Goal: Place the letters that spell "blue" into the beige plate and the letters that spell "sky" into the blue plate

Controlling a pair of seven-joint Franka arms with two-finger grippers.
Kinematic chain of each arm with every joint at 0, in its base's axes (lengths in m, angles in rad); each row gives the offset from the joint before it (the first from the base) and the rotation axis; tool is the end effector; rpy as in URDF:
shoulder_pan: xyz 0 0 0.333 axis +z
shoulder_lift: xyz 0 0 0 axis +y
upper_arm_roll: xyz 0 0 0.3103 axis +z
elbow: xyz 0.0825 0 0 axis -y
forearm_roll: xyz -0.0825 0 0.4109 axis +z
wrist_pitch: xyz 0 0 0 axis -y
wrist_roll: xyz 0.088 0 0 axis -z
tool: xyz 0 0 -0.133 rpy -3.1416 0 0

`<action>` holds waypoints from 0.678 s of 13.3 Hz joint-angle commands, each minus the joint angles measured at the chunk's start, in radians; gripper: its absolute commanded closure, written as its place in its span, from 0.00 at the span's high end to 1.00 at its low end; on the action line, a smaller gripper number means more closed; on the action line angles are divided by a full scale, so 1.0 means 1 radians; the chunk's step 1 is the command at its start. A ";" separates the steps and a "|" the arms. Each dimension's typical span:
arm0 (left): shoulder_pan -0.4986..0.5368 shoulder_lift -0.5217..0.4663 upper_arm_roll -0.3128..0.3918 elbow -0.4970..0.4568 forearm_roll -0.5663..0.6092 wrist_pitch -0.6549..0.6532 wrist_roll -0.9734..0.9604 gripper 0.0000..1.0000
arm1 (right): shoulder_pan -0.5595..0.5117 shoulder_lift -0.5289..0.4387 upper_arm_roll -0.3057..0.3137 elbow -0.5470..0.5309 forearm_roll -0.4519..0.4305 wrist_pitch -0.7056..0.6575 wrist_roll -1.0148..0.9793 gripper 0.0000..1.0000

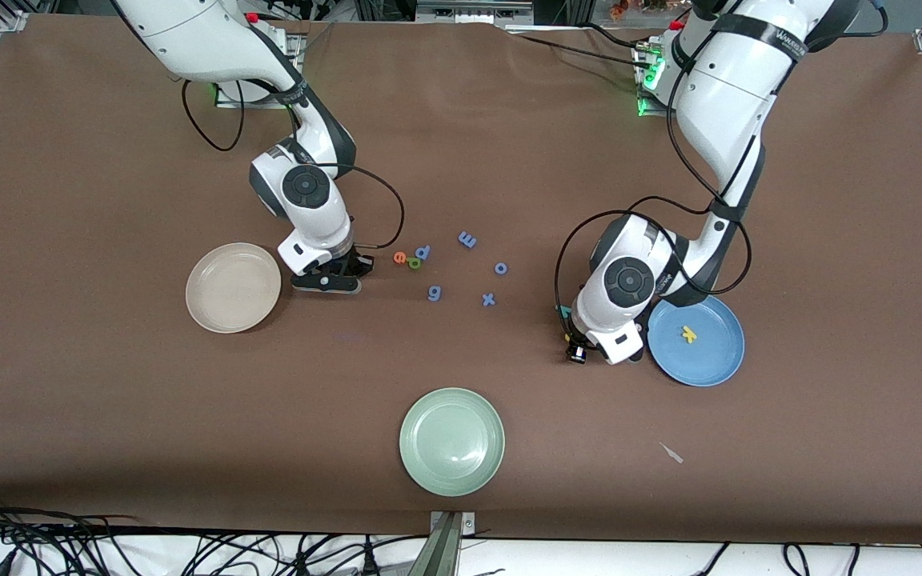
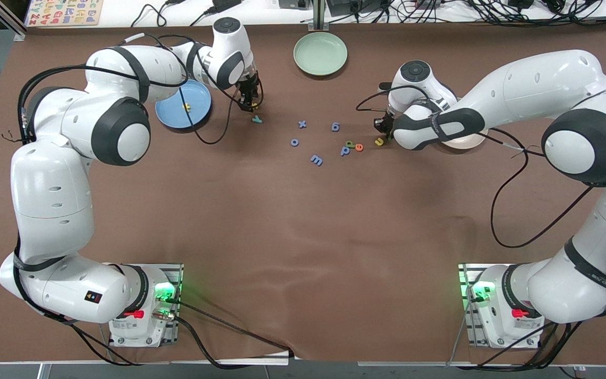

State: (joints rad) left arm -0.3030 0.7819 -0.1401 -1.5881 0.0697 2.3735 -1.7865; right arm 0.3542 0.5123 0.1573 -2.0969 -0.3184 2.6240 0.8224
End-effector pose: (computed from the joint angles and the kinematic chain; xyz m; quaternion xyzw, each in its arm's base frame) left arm 0.6483 -0.2958 0.1297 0.7853 0.6185 -0.0197 0.0163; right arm 0.5147 0.2977 0.1229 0.9986 -0.0283 0.0376 0.0239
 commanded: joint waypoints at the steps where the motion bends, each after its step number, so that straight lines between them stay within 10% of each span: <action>1: -0.008 0.005 -0.003 0.000 0.004 0.010 -0.033 0.59 | -0.004 -0.008 -0.001 -0.026 -0.016 0.002 0.018 0.00; 9: 0.004 0.008 -0.009 -0.009 0.004 0.023 -0.022 0.07 | -0.164 -0.178 -0.012 0.006 -0.002 -0.245 -0.441 0.00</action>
State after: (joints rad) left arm -0.3027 0.7867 -0.1481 -1.5894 0.0697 2.3827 -1.7999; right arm 0.2448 0.3810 0.1426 -2.0726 -0.3192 2.4210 0.5135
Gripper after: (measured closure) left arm 0.775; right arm 0.907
